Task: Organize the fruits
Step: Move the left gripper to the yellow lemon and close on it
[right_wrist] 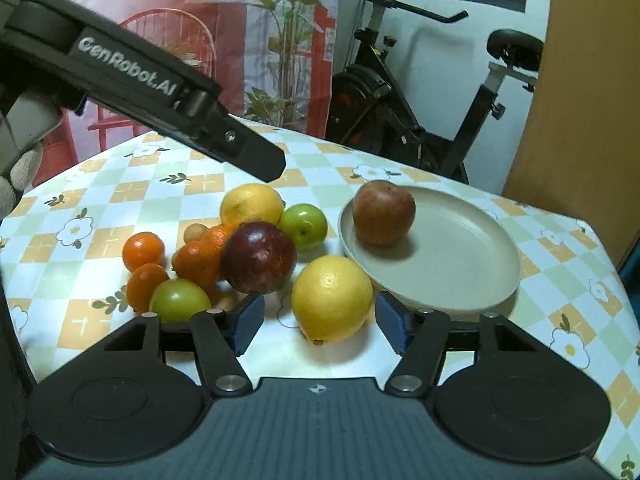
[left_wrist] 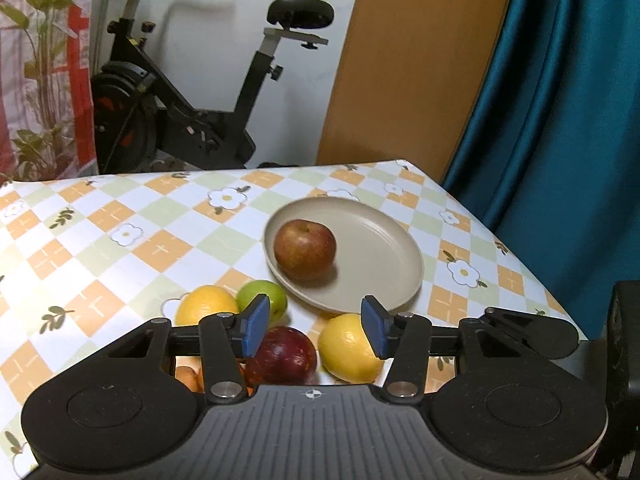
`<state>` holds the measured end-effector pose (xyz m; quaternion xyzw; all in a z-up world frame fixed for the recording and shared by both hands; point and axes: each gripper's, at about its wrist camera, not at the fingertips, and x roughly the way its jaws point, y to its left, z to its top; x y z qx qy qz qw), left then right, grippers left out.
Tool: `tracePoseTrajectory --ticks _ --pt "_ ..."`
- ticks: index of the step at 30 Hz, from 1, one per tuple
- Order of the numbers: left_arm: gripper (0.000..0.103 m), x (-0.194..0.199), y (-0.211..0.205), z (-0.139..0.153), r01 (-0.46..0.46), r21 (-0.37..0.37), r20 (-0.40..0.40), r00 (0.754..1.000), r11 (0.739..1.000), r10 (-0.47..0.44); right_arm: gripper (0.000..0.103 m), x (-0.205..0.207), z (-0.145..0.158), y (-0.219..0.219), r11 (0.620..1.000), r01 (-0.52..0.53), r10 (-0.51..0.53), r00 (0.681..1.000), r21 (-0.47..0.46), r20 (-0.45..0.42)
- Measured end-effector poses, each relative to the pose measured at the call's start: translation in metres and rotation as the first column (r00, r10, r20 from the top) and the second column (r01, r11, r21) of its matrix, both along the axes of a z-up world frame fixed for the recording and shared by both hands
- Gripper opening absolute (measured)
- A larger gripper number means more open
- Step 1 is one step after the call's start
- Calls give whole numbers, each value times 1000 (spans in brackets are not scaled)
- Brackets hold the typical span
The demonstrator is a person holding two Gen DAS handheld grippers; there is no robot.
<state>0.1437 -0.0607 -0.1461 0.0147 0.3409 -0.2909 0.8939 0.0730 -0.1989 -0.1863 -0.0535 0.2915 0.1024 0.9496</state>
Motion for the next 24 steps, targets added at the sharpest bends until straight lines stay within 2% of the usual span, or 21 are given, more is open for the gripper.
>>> tracePoseTrajectory --ticks 11,17,24 --pt "53 15 -33 -20 54 23 -74 996 998 -53 60 17 -10 -35 978 68 -58 997 198 -58" --pt "53 21 -46 -29 82 63 -99 992 995 -75 59 23 -14 -43 964 64 -45 996 258 -77" --pt "50 26 -51 -38 90 89 -133 988 992 -77 59 25 -20 -38 962 44 -21 996 270 -88"
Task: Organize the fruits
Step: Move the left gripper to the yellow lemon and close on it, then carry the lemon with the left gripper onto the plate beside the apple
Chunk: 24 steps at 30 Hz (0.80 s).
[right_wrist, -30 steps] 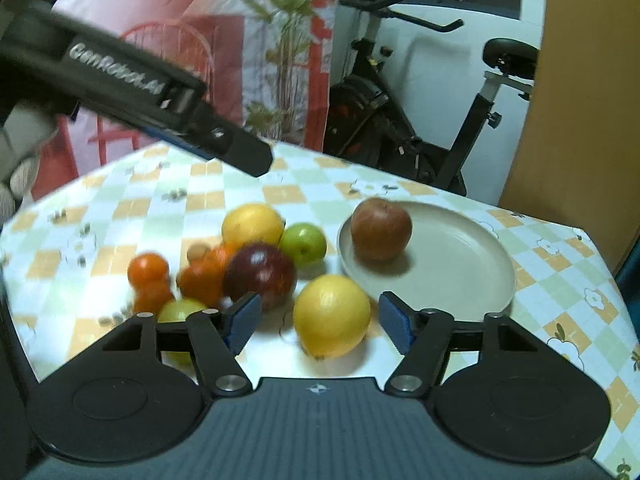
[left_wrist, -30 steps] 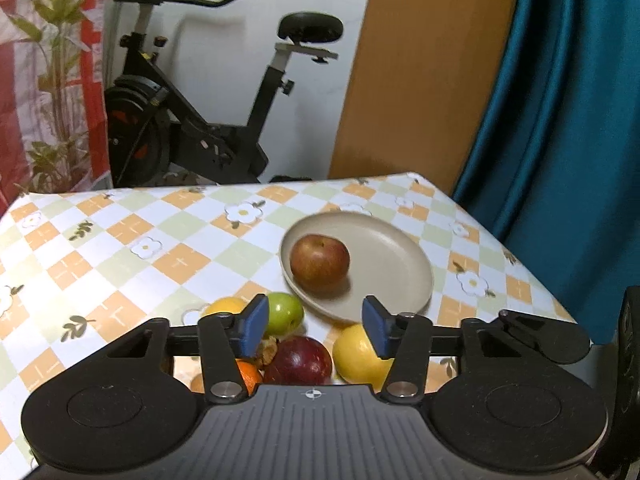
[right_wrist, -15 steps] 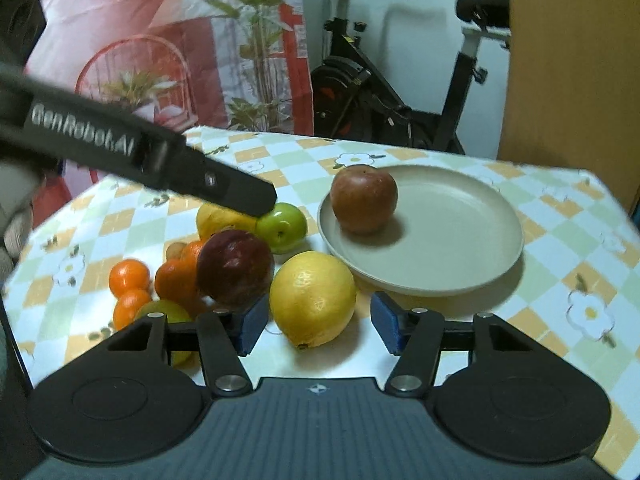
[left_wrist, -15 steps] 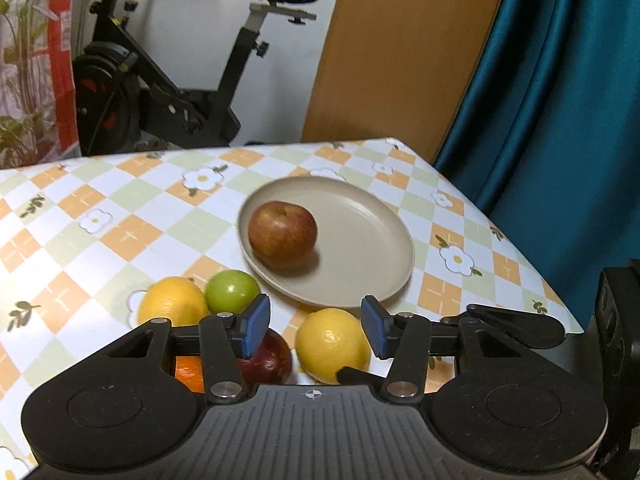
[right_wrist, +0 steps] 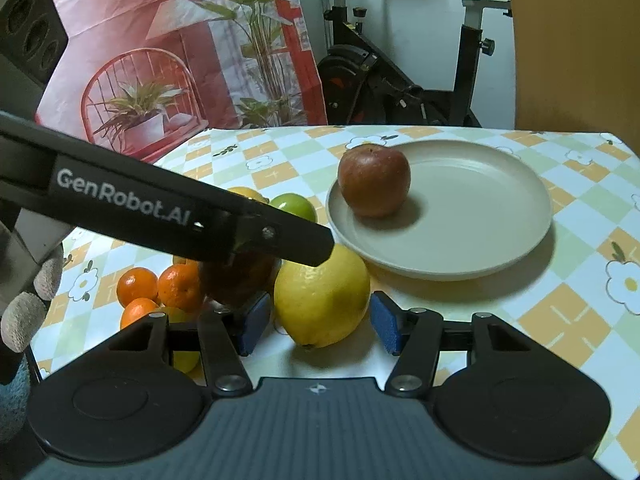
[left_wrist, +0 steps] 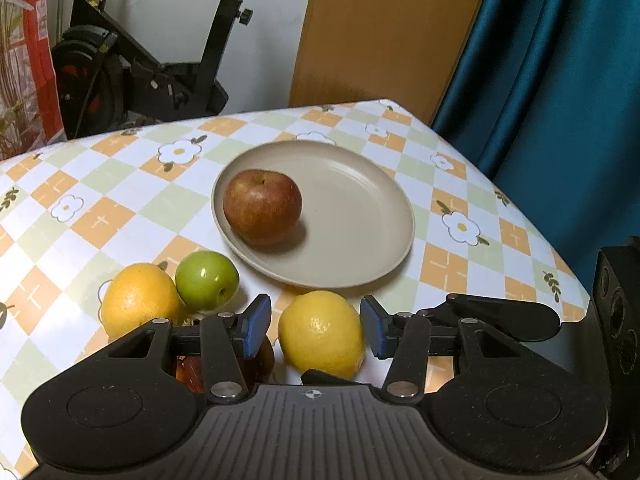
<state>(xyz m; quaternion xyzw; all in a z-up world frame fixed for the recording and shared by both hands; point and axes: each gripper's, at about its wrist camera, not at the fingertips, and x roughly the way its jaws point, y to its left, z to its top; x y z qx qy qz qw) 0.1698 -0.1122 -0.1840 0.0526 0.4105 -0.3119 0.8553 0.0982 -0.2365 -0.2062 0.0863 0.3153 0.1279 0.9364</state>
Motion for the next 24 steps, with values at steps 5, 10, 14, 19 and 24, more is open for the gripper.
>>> tracePoseTrajectory --ticks 5,10,14,19,24 --pt "46 4 -4 -6 3 18 -23 1000 1000 -3 59 3 -4 1 1000 0 0 1000 3 -6" --pt "45 5 -7 -10 6 9 -36 999 1000 -6 59 9 -6 1 1000 3 -3 1000 10 -16" --pt "45 1 -10 -10 26 17 -32 999 1000 -26 58 9 -7 -1 1000 13 -12 1000 24 -21" --pt "45 -3 -8 -6 31 -7 -32 999 999 -31 58 5 -4 1 1000 15 -14 1000 11 -23" --pt "45 -3 -5 8 18 -71 1 1000 997 -18 58 0 7 -3 1000 26 -26 1000 7 12"
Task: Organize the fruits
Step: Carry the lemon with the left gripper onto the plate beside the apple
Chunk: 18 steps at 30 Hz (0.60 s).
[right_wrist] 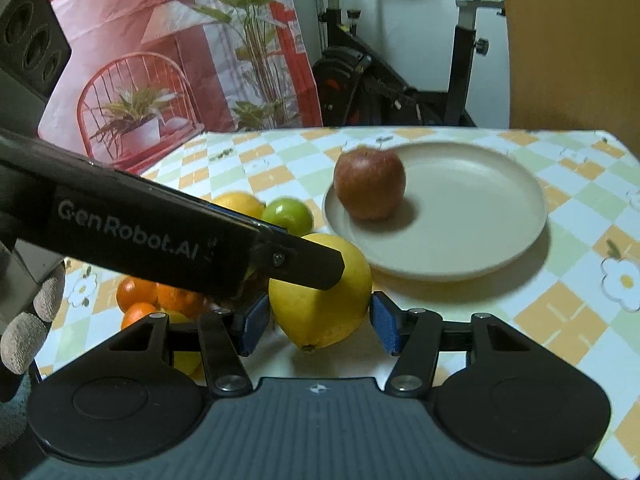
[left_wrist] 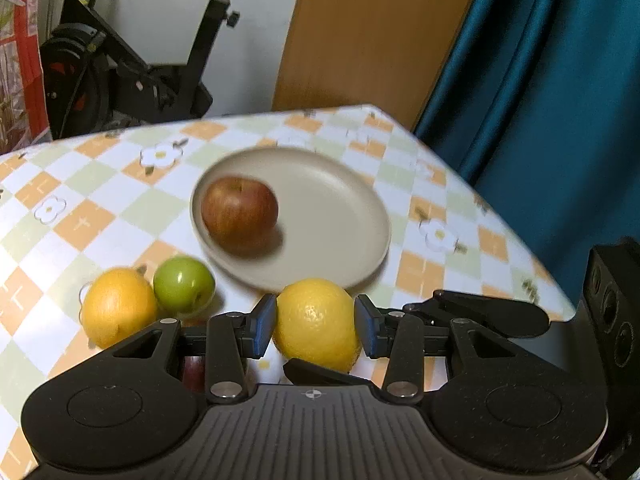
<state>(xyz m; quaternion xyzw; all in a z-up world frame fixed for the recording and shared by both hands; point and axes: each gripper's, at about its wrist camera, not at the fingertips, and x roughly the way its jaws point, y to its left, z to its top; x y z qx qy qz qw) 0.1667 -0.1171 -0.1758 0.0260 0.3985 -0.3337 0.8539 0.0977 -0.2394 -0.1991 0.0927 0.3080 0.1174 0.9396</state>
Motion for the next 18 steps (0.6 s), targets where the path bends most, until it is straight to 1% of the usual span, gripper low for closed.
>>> tracePoseTrajectory --ticks 3,6,11,13,18 --pt "45 7 -3 6 -6 -27 15 1000 1000 6 58 1 9 -5 1000 9 -9 999 -1 31" --pt "45 18 -10 10 -15 -41 22 1000 999 16 58 11 16 -9 1000 9 -8 999 -24 39" --pt "45 39 -26 10 -16 -40 18 1000 999 16 58 32 21 -19 998 19 -16 998 -59 54" --pt "45 46 -32 5 -18 -34 6 1000 999 19 58 40 19 -22 996 23 -18 999 -84 51" --pt "45 56 -40 -2 -25 -26 -5 1000 999 25 58 57 12 -31 994 33 -31 999 -105 19"
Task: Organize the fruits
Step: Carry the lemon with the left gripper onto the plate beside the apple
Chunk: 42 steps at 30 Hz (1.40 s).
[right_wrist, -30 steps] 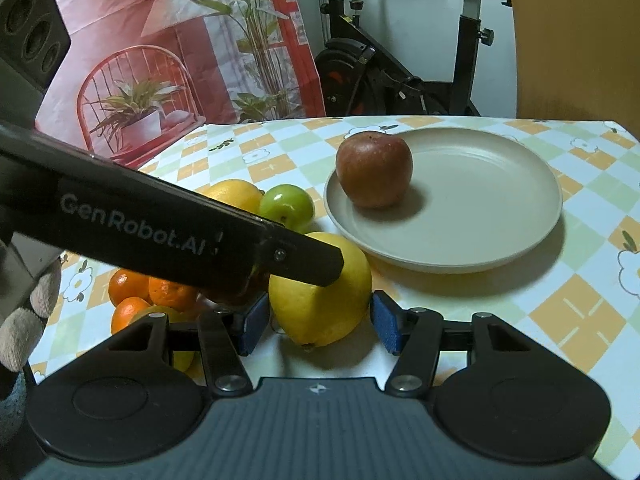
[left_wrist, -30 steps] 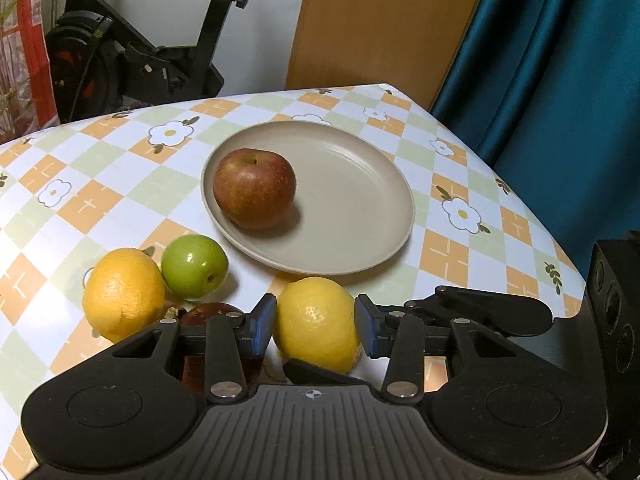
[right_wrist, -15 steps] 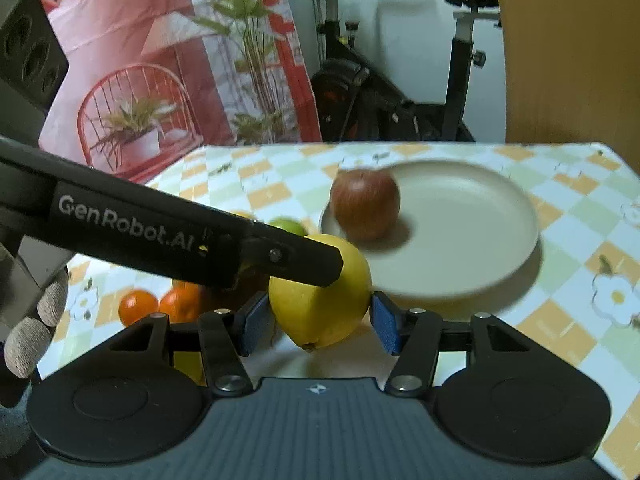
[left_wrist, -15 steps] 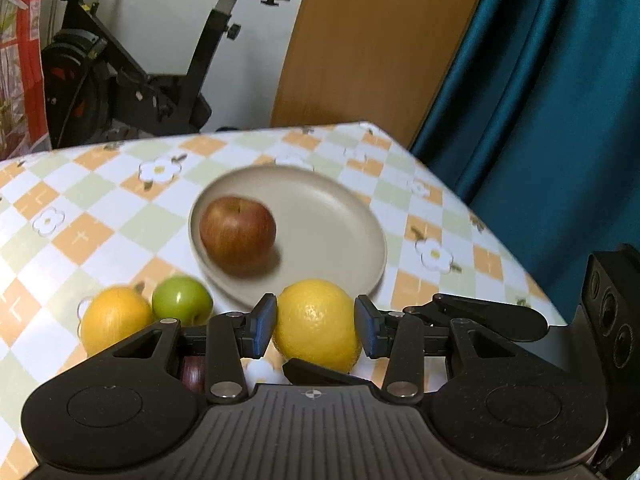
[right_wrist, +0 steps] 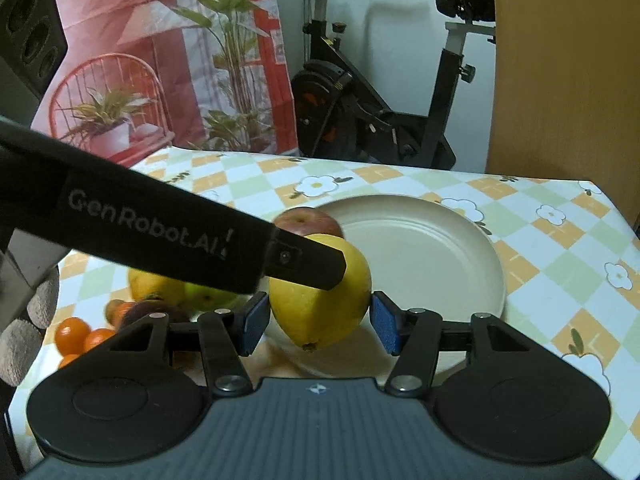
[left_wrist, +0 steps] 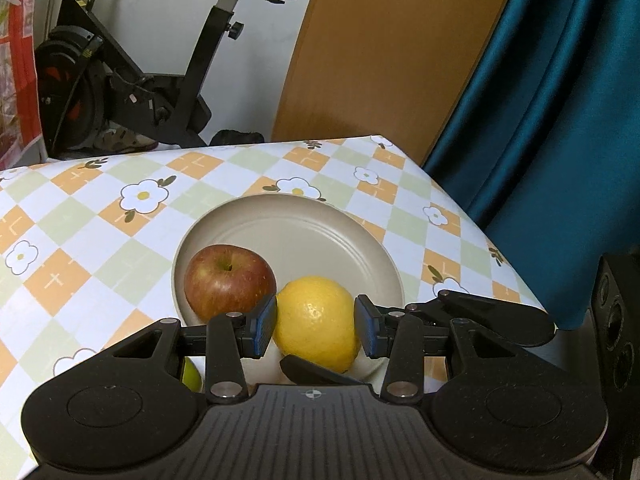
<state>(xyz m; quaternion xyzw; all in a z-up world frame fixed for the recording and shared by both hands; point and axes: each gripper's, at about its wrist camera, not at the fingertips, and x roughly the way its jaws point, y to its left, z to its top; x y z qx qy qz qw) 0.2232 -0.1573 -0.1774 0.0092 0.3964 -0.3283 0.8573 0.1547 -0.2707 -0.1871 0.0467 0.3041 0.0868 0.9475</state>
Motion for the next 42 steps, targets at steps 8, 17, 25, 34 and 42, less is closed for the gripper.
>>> tracePoseTrajectory --ticks 8,17,25,34,42 --pt "45 7 3 -8 -18 57 -18 1000 998 19 58 16 -8 3 1000 -11 10 999 -16 -40" --pt "45 11 11 -12 -47 80 -27 998 996 49 58 24 -14 8 999 -24 27 997 47 -78" --pt "45 12 15 -14 -64 72 -32 997 995 66 58 28 -15 13 998 -34 38 996 52 -82" --pt "51 9 16 -12 -71 78 -25 997 994 73 62 27 -14 16 999 -19 22 996 32 -82" --pt "51 0 31 -3 -97 69 2 995 993 97 67 12 -6 12 999 26 -23 997 34 -72"
